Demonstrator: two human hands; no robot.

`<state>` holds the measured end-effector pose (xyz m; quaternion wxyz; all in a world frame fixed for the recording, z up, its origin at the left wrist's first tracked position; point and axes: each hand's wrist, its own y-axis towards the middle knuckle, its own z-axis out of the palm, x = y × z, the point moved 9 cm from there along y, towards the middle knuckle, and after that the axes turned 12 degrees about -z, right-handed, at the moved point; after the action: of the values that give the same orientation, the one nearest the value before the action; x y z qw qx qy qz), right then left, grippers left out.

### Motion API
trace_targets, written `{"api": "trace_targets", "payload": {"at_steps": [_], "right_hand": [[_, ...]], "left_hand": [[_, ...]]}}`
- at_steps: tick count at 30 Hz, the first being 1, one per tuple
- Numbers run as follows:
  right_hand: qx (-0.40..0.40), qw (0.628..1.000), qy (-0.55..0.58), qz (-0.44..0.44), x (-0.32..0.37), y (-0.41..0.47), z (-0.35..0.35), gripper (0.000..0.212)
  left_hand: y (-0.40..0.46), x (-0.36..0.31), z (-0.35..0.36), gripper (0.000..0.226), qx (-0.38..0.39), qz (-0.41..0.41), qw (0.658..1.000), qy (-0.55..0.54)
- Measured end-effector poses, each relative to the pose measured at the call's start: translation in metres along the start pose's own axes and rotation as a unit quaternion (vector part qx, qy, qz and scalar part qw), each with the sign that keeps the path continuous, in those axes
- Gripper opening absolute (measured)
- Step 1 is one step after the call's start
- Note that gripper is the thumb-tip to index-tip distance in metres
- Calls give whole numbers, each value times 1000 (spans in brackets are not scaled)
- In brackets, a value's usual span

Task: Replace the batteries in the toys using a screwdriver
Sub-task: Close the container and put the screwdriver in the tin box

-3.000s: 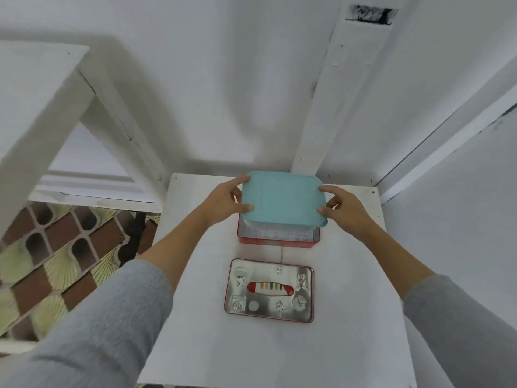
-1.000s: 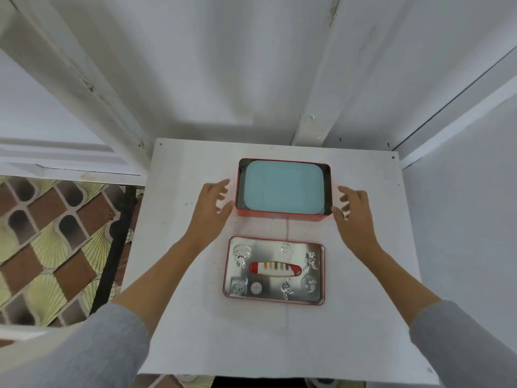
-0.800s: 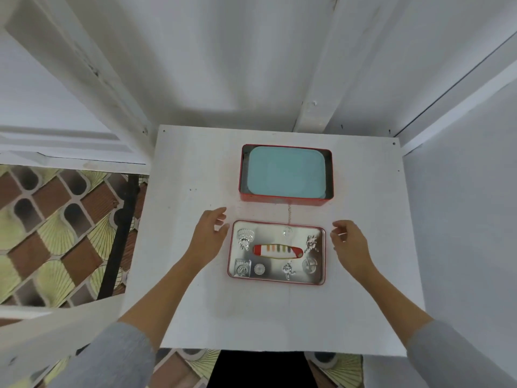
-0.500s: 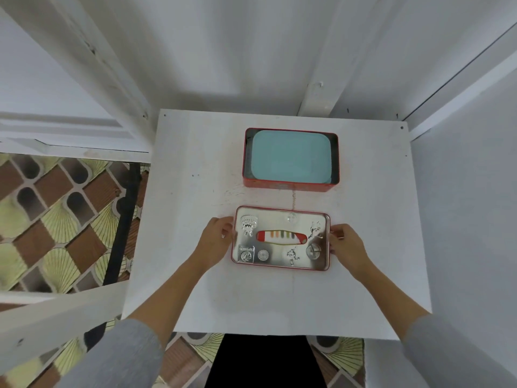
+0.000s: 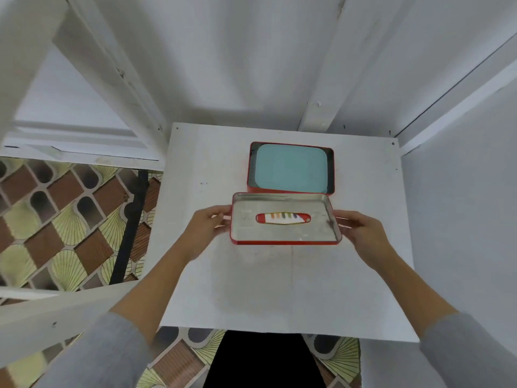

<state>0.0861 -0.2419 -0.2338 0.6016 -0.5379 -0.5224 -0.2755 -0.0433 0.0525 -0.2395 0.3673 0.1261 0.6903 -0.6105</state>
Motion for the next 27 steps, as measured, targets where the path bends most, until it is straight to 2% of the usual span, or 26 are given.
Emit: {"api": "trace_targets", "payload": {"at_steps": [5,8,11,15,18,27], "right_hand": [[3,999,30,-45,48,7,-3,46],[-56,995,3,-82,70,9,-9,29],[-111,990,-18,-80,74,13,-12,16],[-176,977,-100,-69,65,23,-14,20],[-201,969,-135,-49,50,35,-13,21],[-195,964,-179,-26,4,71,-6,27]], "left_hand": [[-17,-51,1,38,31,18,998,-57],[-16,-64,-1,23,11,19,997,-74],[-10,-71,-3,4,-52,42,998,-15],[5,-68,-1,11,-136,79,984,87],[19,-62,3,13,-188,114,969,116],[68,-35,21,9,-219,104,964,104]]}}
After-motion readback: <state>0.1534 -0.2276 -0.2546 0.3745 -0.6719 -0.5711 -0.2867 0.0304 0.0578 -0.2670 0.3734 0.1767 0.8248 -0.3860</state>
